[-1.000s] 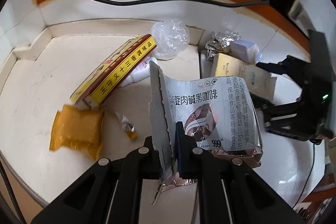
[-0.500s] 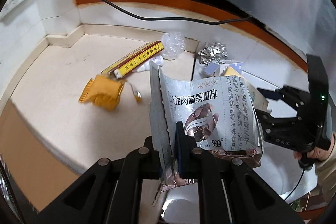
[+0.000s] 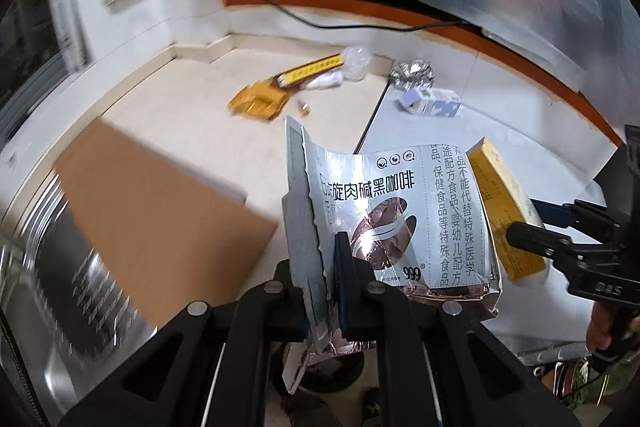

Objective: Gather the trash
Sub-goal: 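Carry the coffee packet and toothpaste box down over the bin and open both grippers, then raise both tools back toward the table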

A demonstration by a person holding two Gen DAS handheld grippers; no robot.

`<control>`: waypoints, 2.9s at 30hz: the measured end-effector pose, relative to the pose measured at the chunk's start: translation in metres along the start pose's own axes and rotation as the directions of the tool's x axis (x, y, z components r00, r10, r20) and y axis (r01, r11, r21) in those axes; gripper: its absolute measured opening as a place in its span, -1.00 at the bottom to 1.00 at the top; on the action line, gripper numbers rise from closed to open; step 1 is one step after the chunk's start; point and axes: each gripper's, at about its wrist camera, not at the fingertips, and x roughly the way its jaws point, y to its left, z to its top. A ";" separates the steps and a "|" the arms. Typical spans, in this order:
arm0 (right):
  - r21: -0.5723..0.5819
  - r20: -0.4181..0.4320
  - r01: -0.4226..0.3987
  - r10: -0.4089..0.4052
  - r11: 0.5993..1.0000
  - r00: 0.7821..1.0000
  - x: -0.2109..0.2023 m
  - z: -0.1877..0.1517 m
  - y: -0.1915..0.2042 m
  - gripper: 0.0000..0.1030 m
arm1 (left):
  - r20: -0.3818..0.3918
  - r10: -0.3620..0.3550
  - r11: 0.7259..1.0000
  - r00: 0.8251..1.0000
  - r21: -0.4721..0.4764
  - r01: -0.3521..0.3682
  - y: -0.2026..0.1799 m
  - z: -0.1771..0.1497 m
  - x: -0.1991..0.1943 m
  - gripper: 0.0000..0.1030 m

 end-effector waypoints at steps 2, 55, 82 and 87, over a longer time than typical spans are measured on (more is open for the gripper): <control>-0.029 -0.011 -0.042 0.042 0.999 0.999 -0.006 -0.012 0.015 0.07 | -0.002 0.035 0.999 0.999 -0.024 -0.036 -0.001 -0.023 -0.010 -0.85; -0.105 -0.549 0.095 -0.137 0.990 0.824 0.316 -0.294 0.031 0.08 | -0.334 0.114 0.993 0.936 0.000 -0.121 0.030 -0.308 0.277 -0.34; -0.076 -0.497 0.021 -0.056 0.997 0.866 0.254 -0.242 0.051 0.24 | -0.323 0.172 0.982 0.931 -0.013 -0.186 0.030 -0.278 0.193 0.42; -0.113 -0.433 -0.003 -0.046 0.994 0.900 0.201 -0.207 0.073 0.24 | -0.271 0.173 0.982 0.947 -0.031 -0.188 0.025 -0.244 0.140 0.42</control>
